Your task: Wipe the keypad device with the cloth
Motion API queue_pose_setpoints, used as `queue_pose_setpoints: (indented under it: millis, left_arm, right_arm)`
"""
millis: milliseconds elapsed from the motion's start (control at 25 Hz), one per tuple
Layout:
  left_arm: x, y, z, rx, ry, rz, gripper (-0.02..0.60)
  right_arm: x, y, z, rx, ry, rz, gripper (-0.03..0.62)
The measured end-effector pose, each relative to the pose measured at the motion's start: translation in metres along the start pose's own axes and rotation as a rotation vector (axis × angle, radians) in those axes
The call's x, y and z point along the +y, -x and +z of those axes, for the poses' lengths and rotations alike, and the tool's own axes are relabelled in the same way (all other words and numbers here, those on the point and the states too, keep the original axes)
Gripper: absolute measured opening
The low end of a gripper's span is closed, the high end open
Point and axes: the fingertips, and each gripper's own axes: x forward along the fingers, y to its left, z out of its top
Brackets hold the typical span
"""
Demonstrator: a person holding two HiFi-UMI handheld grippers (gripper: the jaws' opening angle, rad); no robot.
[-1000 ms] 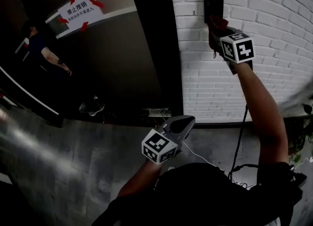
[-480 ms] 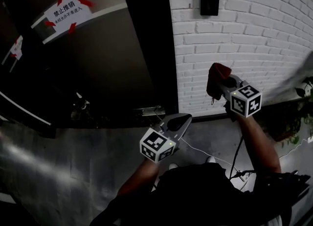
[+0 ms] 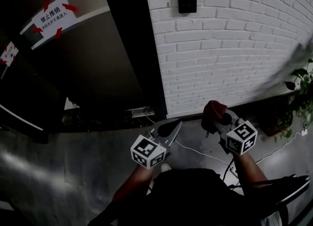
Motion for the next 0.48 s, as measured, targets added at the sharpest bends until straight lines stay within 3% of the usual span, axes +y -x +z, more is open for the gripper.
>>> queue_pose_setpoints:
  millis: [480]
  left_arm:
    - [-0.08,-0.035,-0.018,-0.04,0.047,0.197,0.017]
  right_arm:
    - [-0.019,0.1,-0.035,-0.001,-0.022,0.134,0.046]
